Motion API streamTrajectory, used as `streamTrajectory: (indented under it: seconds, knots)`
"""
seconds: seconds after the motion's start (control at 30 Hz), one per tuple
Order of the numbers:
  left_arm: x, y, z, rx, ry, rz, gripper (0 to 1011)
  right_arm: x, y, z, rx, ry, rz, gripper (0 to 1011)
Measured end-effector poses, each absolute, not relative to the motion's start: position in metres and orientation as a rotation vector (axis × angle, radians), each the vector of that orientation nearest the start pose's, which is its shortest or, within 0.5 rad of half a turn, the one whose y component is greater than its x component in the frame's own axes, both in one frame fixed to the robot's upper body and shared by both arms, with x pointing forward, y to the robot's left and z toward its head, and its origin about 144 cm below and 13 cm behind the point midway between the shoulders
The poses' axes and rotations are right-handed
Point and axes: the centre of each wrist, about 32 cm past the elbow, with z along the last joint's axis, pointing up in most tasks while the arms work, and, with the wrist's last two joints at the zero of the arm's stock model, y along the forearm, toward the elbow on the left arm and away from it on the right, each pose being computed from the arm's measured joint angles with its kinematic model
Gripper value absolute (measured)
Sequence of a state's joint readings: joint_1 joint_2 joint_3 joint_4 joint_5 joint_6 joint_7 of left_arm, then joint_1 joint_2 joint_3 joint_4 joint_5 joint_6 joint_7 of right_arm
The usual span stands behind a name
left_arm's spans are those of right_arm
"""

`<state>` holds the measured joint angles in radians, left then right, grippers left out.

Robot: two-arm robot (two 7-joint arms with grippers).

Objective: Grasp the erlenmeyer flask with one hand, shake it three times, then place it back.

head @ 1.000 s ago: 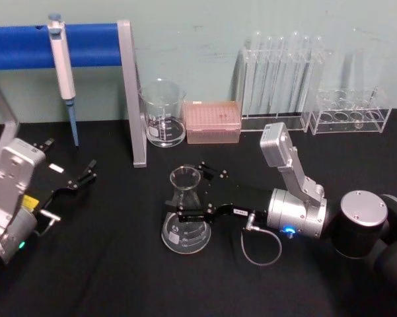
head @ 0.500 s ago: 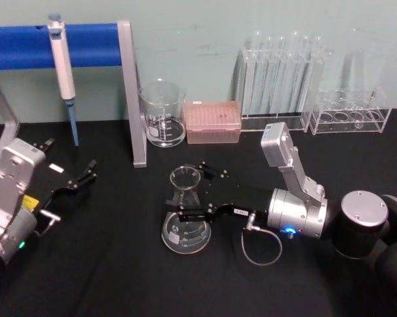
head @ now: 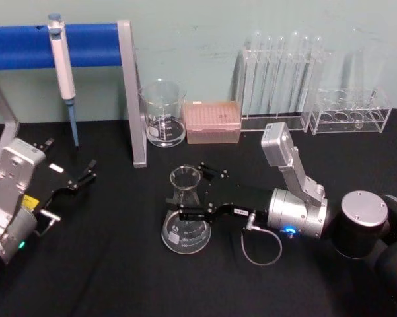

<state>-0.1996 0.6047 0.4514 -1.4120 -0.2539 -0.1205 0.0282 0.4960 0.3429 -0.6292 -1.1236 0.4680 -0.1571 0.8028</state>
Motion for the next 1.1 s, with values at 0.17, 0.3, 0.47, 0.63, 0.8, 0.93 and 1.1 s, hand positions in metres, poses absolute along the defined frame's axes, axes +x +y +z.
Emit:
streamTrajectory:
  seconds: [0.17,0.3,0.47,0.63,0.8,0.93,1.1]
  knots:
    - [0.4886,0.3097,1.1398,0.304,-0.285,1.248,1001,0.5624,-0.2112,1.1435,-0.079,-0.036,-0.386,816]
    - [0.4886,0.3097,1.1398,0.304,-0.285,1.248,1001,0.5624,-0.2112,1.1435,-0.079,-0.036,-0.386,732]
    - [0.4886,0.3097,1.1398,0.304,-0.285,1.248,1001,0.5624,-0.2112,1.1435,-0.079,-0.036,-0.386,542]
    - [0.4886,0.3097,1.1398,0.304,-0.285,1.248,1001,0.5624,-0.2112,1.1435,-0.079,-0.036,-0.386,453]
    - [0.4886,0.3097,1.1398,0.304,-0.285,1.248,1001,0.5624,-0.2112,1.1435,-0.079,-0.036,-0.386,453]
    - [0.4886,0.3096,1.1398,0.304,-0.285,1.248,1001,0.5624,-0.2112,1.1435,-0.079,-0.036,-0.386,456]
    - [0.4886,0.3097,1.1398,0.304,-0.285,1.248,1001,0.5624,-0.2112,1.1435,-0.079,-0.036,-0.386,453]
